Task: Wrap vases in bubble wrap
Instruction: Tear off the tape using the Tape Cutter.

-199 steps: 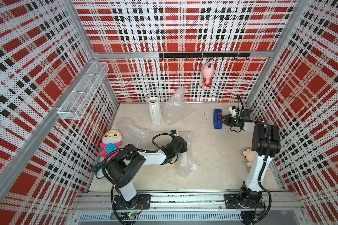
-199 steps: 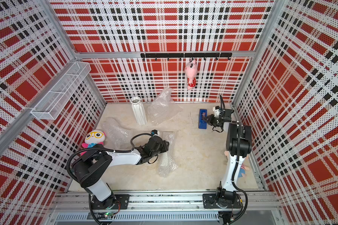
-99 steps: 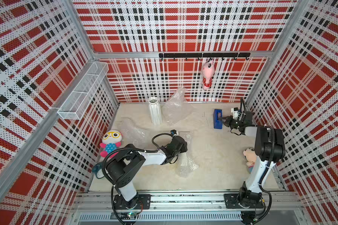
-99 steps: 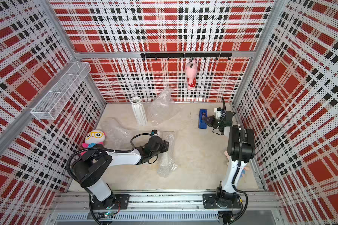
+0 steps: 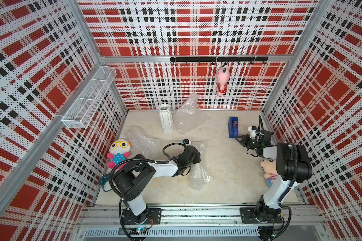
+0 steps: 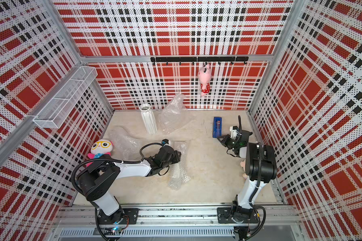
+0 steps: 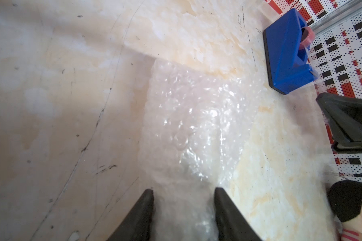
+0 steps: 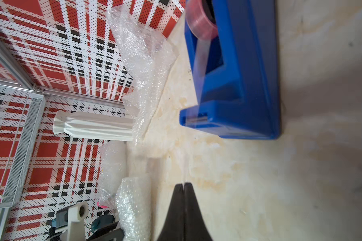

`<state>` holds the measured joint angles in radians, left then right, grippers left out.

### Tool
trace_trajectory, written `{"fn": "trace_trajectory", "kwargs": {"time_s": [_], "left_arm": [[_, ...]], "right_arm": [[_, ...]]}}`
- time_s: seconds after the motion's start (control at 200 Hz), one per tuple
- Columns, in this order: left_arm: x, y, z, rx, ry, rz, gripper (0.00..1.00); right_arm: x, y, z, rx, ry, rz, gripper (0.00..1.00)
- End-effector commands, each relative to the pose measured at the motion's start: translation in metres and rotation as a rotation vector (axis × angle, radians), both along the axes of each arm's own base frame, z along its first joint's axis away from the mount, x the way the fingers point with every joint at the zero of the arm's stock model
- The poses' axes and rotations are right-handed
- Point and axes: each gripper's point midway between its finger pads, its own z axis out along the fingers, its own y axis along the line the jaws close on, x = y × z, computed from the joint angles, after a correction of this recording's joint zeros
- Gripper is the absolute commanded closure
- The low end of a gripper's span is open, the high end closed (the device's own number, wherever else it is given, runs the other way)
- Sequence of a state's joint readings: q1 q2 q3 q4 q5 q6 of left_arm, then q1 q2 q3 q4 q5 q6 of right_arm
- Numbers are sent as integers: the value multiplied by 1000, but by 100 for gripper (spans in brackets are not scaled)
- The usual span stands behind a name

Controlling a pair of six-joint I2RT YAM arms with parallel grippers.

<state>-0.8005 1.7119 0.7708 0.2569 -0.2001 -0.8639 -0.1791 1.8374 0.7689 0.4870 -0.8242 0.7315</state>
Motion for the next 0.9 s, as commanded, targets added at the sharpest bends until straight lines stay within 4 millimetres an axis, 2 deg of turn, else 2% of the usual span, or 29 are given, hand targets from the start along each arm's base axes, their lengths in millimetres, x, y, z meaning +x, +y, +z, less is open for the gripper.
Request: {"fn": "trace_trajectory", "kwargs": {"time_s": [0.0, 0.441, 0.561, 0.756, 0.897], "left_arm": [[-9, 18, -28, 89, 61, 16, 51], [-8, 19, -22, 82, 51, 23, 52], [-9, 19, -21, 80, 50, 23, 52], [-8, 19, -19, 80, 45, 27, 52], [-8, 20, -18, 77, 41, 30, 52]], "right_arm": [[-6, -1, 6, -32, -35, -22, 100], [-20, 14, -44, -24, 81, -90, 100], [-17, 13, -45, -26, 90, -110, 100], [-8, 21, -50, -183, 146, -114, 100], [-4, 20, -53, -228, 169, -132, 100]]}}
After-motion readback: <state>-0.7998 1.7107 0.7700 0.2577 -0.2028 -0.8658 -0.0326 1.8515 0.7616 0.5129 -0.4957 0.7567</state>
